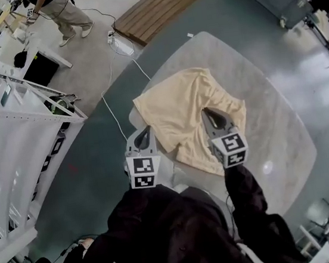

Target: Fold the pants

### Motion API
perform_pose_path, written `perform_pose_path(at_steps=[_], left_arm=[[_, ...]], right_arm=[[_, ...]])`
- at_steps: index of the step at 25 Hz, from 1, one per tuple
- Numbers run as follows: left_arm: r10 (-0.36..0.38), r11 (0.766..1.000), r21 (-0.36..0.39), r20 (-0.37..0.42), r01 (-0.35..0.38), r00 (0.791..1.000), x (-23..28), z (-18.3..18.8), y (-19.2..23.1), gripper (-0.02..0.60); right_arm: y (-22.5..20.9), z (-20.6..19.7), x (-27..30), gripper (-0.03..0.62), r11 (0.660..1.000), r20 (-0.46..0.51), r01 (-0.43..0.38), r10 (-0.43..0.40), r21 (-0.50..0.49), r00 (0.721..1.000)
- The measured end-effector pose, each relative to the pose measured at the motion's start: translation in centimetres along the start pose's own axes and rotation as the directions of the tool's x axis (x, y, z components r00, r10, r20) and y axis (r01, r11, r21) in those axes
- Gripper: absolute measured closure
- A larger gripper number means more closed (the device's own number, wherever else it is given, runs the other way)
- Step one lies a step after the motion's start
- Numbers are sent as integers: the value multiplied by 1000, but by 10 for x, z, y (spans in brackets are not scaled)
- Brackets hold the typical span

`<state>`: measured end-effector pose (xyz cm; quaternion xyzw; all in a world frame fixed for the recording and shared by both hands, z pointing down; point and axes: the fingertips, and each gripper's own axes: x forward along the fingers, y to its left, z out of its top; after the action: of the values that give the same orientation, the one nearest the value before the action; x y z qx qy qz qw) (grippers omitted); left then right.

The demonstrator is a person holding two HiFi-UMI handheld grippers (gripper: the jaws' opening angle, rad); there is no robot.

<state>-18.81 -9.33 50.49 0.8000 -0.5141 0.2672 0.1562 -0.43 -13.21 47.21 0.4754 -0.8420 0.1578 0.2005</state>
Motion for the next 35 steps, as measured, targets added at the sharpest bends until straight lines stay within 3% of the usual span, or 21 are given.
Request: perform_pose_path(at_steps=[6, 9, 24, 35], left_arm=[[11, 1000, 18, -99, -9, 995, 31, -16, 31, 577], [8, 1000, 19, -129, -5, 992, 48, -21, 41, 566], [-2, 994, 100, -278, 32, 960, 111, -49, 87, 506], [-30, 990, 118, -373, 80, 927, 147, -70, 105, 495]], right_arm=[[-20, 1, 44, 583, 996, -103, -30, 21, -85, 994], [-27, -6, 67, 519, 992, -162, -63, 45, -108, 986], [-79, -35, 143, 501, 951, -359, -126, 17, -282, 933], [-130, -60, 177, 500, 961, -448, -111, -16, -254, 894]])
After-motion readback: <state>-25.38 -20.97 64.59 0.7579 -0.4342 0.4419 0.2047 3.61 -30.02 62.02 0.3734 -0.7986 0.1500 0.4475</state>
